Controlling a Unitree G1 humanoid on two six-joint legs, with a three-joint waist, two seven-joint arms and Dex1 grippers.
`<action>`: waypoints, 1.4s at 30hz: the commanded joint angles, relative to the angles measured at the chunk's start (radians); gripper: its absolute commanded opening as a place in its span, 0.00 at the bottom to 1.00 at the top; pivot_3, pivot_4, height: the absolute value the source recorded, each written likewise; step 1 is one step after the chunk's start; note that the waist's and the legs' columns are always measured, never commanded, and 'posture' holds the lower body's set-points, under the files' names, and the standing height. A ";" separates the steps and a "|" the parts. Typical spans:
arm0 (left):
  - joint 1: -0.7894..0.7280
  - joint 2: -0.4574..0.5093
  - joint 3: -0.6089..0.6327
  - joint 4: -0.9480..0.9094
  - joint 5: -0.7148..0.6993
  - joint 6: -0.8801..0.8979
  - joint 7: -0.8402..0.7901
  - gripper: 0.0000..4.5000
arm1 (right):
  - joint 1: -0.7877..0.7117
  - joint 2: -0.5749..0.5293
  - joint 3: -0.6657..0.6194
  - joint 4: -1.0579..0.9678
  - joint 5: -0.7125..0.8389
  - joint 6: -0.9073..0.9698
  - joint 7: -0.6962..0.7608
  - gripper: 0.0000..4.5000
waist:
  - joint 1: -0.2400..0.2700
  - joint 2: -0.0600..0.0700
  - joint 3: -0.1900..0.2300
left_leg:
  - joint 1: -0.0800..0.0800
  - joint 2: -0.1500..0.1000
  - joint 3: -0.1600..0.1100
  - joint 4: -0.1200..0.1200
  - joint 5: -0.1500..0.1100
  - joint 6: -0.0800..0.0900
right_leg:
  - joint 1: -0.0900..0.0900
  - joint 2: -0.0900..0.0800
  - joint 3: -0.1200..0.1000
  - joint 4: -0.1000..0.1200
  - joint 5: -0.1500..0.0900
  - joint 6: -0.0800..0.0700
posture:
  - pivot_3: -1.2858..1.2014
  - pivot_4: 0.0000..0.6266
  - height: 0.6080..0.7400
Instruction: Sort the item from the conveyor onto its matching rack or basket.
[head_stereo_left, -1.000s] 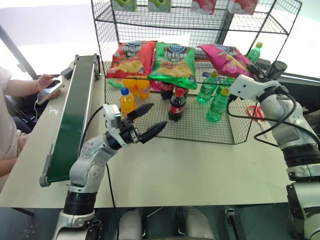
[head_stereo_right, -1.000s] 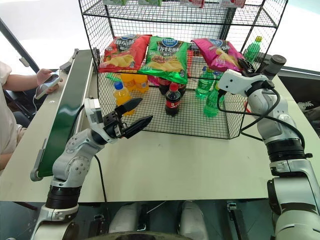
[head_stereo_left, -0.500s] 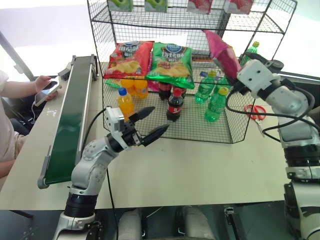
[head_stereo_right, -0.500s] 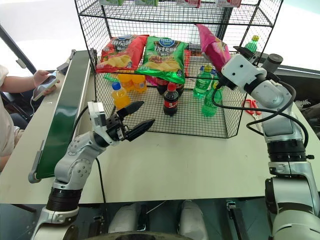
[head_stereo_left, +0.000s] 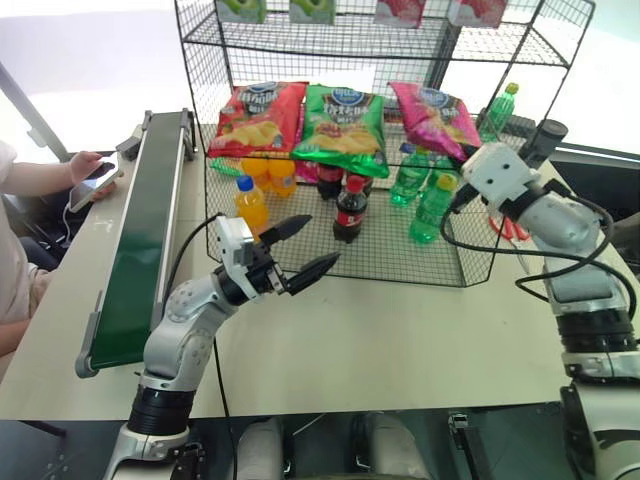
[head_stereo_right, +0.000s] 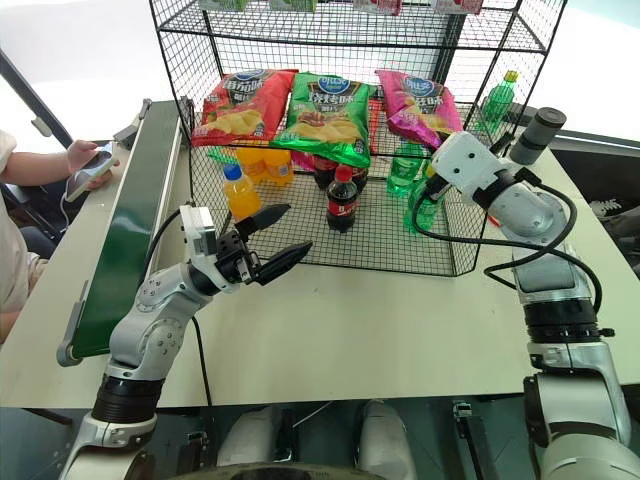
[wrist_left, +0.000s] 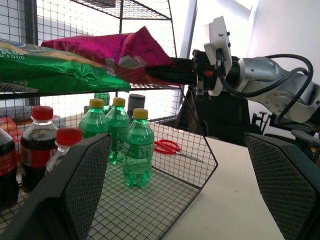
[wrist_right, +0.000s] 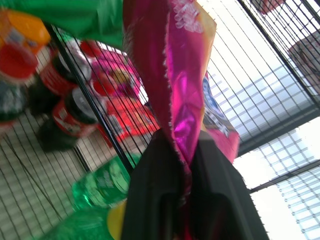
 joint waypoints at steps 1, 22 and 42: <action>-0.001 0.001 -0.004 -0.028 0.002 -0.017 0.002 1.00 | -0.062 -0.059 0.044 0.044 -0.156 -0.109 -0.091 0.02 | -0.001 0.000 0.000 | 0.000 0.000 0.000 0.000 0.000 0.000 | 0.000 0.000 0.000 0.000 0.000 0.000 | 0.52 0.24 1.00; 0.029 0.038 0.013 -0.050 0.057 -0.001 0.048 1.00 | -0.039 -0.101 0.031 0.044 -0.082 -0.119 -0.009 0.99 | 0.000 0.000 0.000 | 0.001 0.000 0.000 0.000 0.000 -0.001 | 0.001 0.000 0.000 0.000 0.000 0.000 | 0.52 0.24 1.00; 0.164 0.419 0.287 -0.004 0.052 0.043 -0.030 1.00 | 0.729 -0.105 -0.339 -0.659 0.906 0.454 0.503 0.99 | 0.025 0.000 0.000 | -0.001 0.001 -0.001 0.000 -0.006 0.010 | 0.000 -0.001 0.000 -0.002 0.000 -0.001 | 0.52 0.24 1.00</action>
